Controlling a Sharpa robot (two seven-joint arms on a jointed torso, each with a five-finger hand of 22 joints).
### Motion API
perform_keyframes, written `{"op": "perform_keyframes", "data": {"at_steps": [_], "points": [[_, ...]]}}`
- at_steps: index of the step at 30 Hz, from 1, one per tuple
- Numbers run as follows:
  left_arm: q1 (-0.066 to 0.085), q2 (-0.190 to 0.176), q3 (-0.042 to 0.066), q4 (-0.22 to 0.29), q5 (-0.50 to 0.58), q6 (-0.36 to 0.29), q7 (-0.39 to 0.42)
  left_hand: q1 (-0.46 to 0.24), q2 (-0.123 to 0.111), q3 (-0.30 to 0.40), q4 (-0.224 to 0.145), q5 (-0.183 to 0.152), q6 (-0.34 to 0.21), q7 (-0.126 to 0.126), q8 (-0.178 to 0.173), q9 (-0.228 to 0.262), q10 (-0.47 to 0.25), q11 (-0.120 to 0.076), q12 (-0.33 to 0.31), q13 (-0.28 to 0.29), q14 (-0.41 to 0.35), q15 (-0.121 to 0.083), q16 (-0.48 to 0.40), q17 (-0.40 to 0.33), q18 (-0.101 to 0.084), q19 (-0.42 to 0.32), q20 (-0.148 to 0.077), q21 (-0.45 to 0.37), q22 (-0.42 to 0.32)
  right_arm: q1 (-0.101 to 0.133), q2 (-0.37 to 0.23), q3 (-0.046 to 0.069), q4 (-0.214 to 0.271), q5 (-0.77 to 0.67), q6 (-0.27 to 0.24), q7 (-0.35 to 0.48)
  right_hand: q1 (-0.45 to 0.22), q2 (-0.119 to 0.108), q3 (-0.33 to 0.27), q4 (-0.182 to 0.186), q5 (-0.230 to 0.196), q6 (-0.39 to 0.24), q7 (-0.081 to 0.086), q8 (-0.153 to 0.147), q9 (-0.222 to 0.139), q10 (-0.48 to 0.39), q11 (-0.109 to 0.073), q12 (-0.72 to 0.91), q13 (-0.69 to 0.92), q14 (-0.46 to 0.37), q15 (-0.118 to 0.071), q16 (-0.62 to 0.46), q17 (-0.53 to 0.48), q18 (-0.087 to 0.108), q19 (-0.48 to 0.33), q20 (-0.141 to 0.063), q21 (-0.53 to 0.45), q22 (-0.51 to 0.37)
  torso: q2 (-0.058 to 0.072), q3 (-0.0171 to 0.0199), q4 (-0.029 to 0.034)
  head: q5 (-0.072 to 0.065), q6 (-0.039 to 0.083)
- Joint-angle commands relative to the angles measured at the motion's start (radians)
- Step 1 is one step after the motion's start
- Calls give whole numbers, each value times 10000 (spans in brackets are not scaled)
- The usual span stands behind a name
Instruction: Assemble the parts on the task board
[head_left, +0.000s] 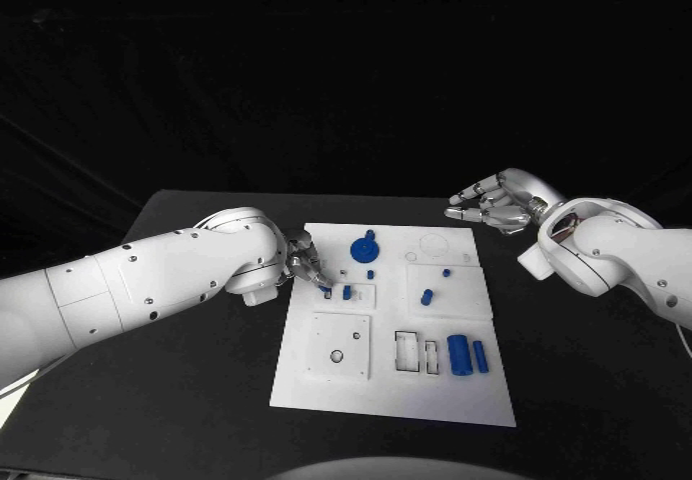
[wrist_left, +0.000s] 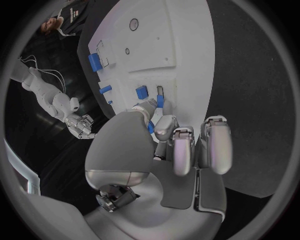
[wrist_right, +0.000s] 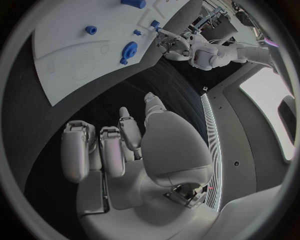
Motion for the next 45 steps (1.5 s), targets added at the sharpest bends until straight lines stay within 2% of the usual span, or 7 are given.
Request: {"op": "perform_keyframes", "data": {"at_steps": [1,7,18,26,36,43,45], "points": [[-36,63,-1,9,-207,-13,-103,113,27,1036,-999,5,96,-42,67,13,67,18,68,9,1053,44,30,2629,-55,414,26,35,730,-16,18,0,-4,-39,125,93,-98,63,-77,-3,19,71,21,34,11,-30,12,-5,176,847,-65,-33,1841,112,-76,-17,-59,-11,7,3,1,-12,-31],[-62,75,-3,20,-212,213,-136,101,22,1054,-999,5,100,-44,69,14,76,17,76,18,1053,42,30,2629,-54,414,25,35,729,-23,21,0,-9,-39,133,89,-98,63,-77,-3,19,71,21,34,11,-30,12,-5,176,847,-65,-33,1841,112,-76,-17,-59,-11,-1,19,3,-20,-78],[-68,76,-5,3,-229,828,-203,91,-29,1129,-1042,8,103,-50,71,14,88,10,83,28,1053,36,30,2629,-55,416,21,36,733,-27,14,0,-13,-39,149,83,-98,63,-77,-3,19,71,21,34,11,-30,12,-5,176,847,-65,-33,1841,112,-76,-17,-59,-11,-6,17,-1,-15,-121],[-69,80,-5,51,-240,734,-194,48,-141,1351,-1143,95,136,-51,88,20,137,4,120,76,1053,30,30,2629,-71,441,12,84,807,-33,20,0,-24,-38,155,89,-98,63,-77,-3,19,71,21,34,11,-30,12,-5,176,847,-65,-33,1841,112,-76,-17,-59,-11,-4,14,0,-20,-124],[-69,116,-5,15,-239,768,-210,26,-170,1411,-1163,107,145,-49,94,22,153,3,132,91,1053,30,30,2629,-70,441,11,83,807,-39,28,-1,-32,-27,158,88,-98,63,-77,-3,19,71,21,34,11,-30,12,-5,176,847,-65,-33,1841,112,-76,-17,-59,-11,-6,16,5,-16,-145],[-64,242,-7,-159,-239,1100,-300,-28,-158,1484,-1153,111,152,-45,100,26,160,8,134,95,1053,31,30,2629,-65,434,10,67,785,-40,30,-1,-25,-25,155,87,-98,63,-77,-3,19,71,21,34,11,-30,12,-5,176,847,-65,-33,1841,112,-76,-17,-59,-11,-7,23,5,3,-171],[-63,292,-8,-216,-237,1253,-328,-145,-107,1548,-1100,21,152,-46,119,41,150,14,110,66,1053,33,30,2629,-58,422,12,41,752,-41,31,-1,-24,-24,159,86,-98,63,-77,-3,19,71,21,34,11,-30,12,-5,176,847,-65,-33,1841,112,-76,-17,-59,-11,-6,22,6,8,-176]]}}
